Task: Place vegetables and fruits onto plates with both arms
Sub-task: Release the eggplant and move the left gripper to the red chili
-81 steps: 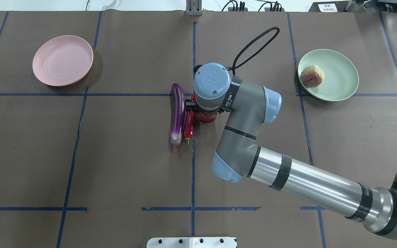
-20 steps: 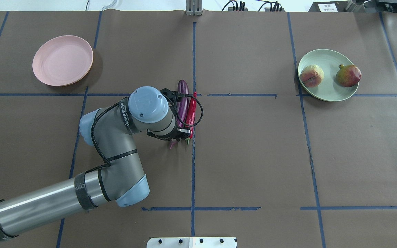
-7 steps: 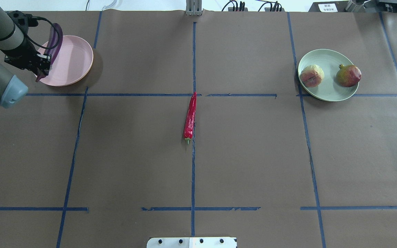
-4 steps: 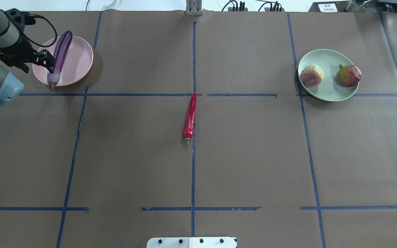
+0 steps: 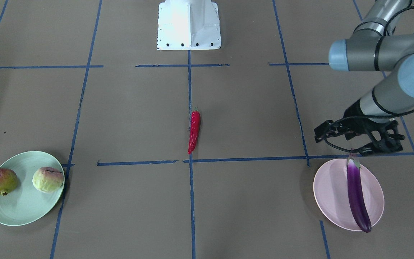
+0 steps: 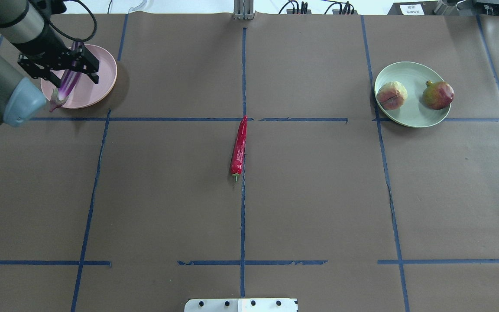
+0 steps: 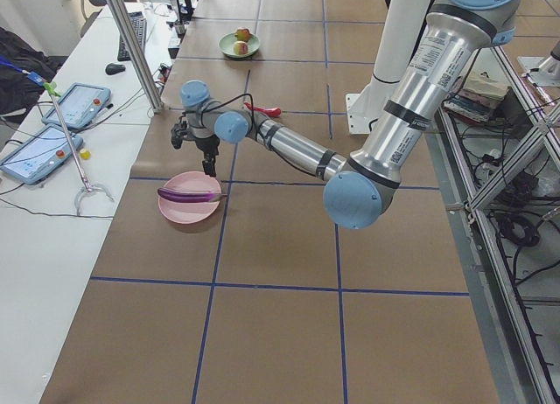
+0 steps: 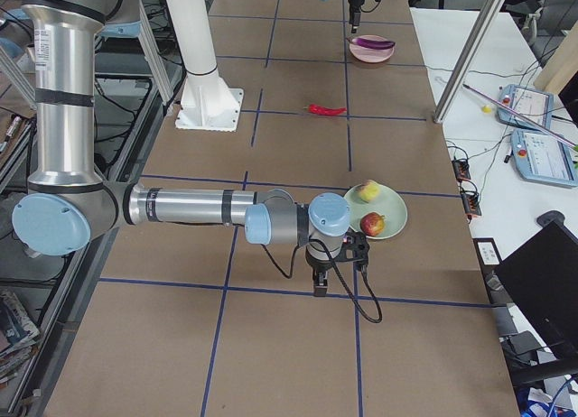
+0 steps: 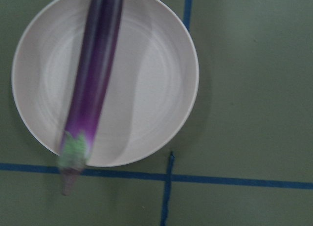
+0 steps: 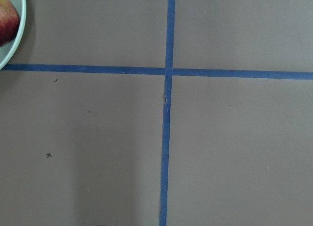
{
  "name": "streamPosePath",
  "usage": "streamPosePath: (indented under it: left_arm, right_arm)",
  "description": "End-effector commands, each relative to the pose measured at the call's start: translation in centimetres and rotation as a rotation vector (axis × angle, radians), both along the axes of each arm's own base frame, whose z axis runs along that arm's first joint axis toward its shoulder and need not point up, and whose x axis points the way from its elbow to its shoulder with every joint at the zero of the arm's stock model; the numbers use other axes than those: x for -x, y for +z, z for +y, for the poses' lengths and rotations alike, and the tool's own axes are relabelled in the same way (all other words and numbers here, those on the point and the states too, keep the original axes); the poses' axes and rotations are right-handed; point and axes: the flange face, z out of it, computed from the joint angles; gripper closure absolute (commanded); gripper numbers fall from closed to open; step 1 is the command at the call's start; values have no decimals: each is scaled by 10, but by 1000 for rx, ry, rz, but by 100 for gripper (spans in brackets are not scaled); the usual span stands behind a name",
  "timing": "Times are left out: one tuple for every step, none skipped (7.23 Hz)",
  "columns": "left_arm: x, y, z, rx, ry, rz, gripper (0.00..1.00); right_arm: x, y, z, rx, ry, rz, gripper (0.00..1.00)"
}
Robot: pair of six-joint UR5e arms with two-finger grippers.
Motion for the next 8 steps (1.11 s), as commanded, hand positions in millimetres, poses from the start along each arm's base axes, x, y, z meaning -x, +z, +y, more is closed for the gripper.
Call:
streamPosePath:
  left_arm:
    - [-132,-71,72,26,-12,-12,0]
    - [-181,-99,99,-12,-24,-28,0]
    - [-221,-112,124,29,-31,-29,0]
    - [-263,-137,120,7,-81,-47,0]
    - [-305,-148,124,-3,-99,-80,0]
    - [-321,-151,124,-14,-97,-81,0]
    - [-337,-154,123,-20,-90,-75,0]
    - [-347,-150,117,-18,-91,-76,0]
  right_arm:
    - [0,0,0,0,0,0,0]
    - [0,0,0,1,-1,0,0]
    - [0,0,0,2,0,0,0]
    - [0,1,0,2,-1,0,0]
    - [0,1,0,2,-1,0,0]
    - [0,1,0,1,-2,0,0]
    - [0,2,1,3,-2,0,0]
    - [0,2,2,4,-2,0,0]
